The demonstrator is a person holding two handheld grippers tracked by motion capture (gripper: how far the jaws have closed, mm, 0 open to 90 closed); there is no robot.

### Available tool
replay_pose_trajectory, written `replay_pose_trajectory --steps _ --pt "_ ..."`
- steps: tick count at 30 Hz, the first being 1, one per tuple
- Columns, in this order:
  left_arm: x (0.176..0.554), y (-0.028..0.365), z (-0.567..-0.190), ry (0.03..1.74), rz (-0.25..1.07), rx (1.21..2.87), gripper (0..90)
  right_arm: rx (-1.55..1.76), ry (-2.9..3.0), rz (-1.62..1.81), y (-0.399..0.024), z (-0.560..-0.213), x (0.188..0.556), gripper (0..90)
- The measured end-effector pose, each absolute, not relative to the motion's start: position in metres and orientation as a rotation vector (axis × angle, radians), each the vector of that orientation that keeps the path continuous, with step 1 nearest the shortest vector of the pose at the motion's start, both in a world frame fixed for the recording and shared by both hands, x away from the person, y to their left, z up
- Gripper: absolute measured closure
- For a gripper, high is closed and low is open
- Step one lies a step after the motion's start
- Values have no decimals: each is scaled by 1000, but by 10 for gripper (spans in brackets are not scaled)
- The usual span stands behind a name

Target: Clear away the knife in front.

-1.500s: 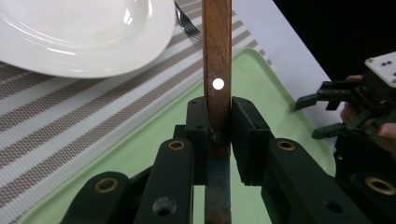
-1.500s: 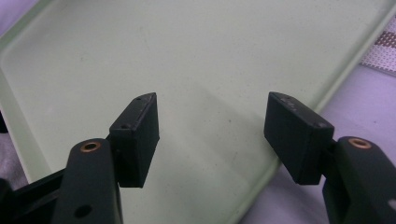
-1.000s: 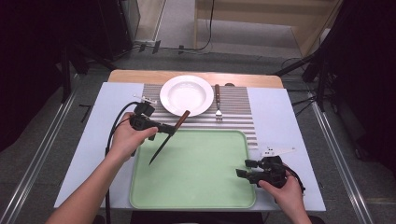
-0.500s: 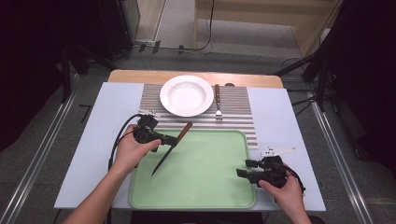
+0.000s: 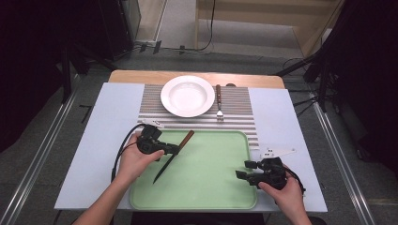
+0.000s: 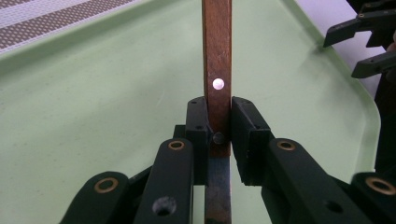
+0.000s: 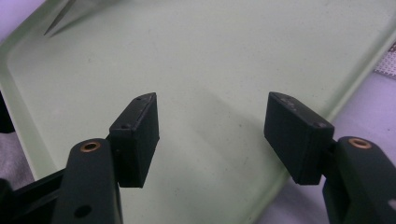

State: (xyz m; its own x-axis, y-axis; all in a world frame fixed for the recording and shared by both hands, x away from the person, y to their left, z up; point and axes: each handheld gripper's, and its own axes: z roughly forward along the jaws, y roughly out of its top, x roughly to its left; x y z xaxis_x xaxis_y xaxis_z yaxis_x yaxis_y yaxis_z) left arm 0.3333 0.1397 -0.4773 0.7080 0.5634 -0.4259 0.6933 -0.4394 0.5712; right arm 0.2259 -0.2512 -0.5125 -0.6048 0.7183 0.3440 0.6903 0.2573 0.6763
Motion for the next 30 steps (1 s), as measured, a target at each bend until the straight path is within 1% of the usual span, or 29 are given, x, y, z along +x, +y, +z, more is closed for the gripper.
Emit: replay_pose_trajectory --steps 6,11,19,22,23,25,28,30 --pt "331 141 -489 963 -183 2166 769 1365 2464 1300 -250 -512 226 345" --pt "331 138 -501 957 -156 2211 768 1361 2469 1289 -250 -512 226 345" --pt "326 138 -504 920 -95 2209 765 1333 2470 1302 -250 -510 225 345" --pt "324 140 -502 891 -76 2202 704 1317 2474 1293 -250 -509 224 345" --pt "322 140 -499 873 -39 2203 695 1311 2475 1288 -251 -508 224 345" --pt "321 141 -496 839 -5 2178 636 1303 2486 1276 -251 -509 225 346" --pt "319 142 -492 811 -3 2145 564 1285 2485 1264 -251 -508 225 350" --pt "317 142 -491 773 -6 2128 557 1266 2480 1275 -251 -508 224 351"
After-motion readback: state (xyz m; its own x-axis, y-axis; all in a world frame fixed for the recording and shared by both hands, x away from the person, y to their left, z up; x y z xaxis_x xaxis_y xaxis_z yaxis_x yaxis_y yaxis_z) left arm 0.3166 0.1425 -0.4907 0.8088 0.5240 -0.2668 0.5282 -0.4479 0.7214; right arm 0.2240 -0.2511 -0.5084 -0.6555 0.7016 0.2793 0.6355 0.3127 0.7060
